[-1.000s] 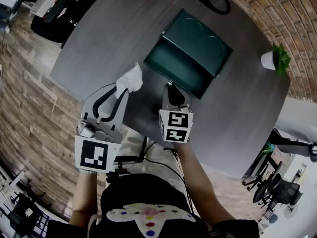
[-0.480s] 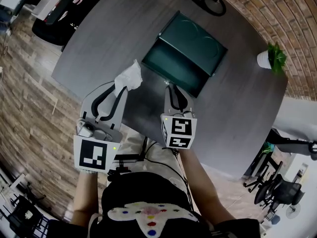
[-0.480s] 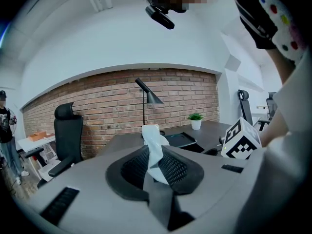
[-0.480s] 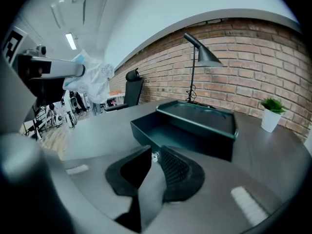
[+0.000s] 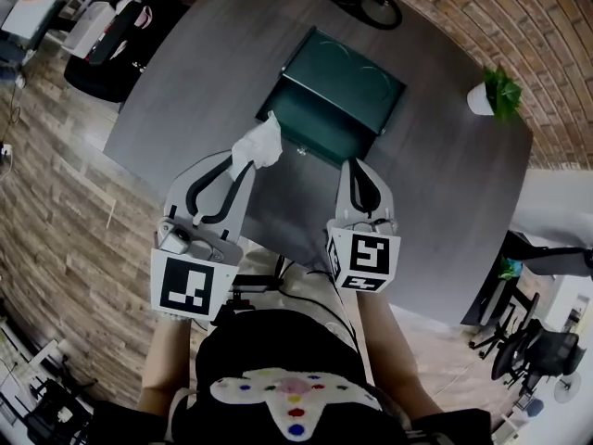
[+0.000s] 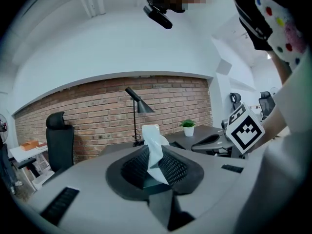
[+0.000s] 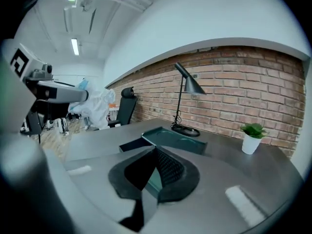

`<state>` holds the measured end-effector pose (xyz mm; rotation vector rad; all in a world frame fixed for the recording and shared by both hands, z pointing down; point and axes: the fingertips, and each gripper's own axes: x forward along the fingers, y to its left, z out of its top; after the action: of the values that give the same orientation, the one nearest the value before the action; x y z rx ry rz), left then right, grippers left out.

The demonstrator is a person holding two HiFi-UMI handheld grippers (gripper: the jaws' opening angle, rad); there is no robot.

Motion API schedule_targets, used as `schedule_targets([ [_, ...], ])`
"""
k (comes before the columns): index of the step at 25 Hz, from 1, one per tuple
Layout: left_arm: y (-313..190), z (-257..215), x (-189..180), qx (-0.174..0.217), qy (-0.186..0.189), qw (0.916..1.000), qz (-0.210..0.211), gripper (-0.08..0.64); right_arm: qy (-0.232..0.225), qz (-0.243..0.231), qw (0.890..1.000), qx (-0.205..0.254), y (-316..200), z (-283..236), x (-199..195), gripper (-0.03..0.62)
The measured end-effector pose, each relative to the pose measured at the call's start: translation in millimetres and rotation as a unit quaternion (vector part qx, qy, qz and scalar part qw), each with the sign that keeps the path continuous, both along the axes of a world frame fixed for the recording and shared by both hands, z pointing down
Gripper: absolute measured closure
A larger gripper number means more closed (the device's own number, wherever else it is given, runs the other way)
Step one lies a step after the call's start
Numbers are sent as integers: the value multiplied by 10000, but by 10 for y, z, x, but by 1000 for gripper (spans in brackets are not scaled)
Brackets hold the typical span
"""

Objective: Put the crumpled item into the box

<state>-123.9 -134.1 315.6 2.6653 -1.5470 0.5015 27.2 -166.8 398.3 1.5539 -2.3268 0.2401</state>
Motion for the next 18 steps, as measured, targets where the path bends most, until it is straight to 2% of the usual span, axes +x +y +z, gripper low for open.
schedule_targets([
  [7,77,-207,183,164,65,9997,139,495,-144,178,9990,372,103,-467,290,583],
  [11,105,-276,233,141,230,9996,104,495,-223,323,9974,603,154,-714,448,583],
  [18,123,-416,362,271,248,9991,214,495,-322,569,9945,815,228,-961,708,583],
])
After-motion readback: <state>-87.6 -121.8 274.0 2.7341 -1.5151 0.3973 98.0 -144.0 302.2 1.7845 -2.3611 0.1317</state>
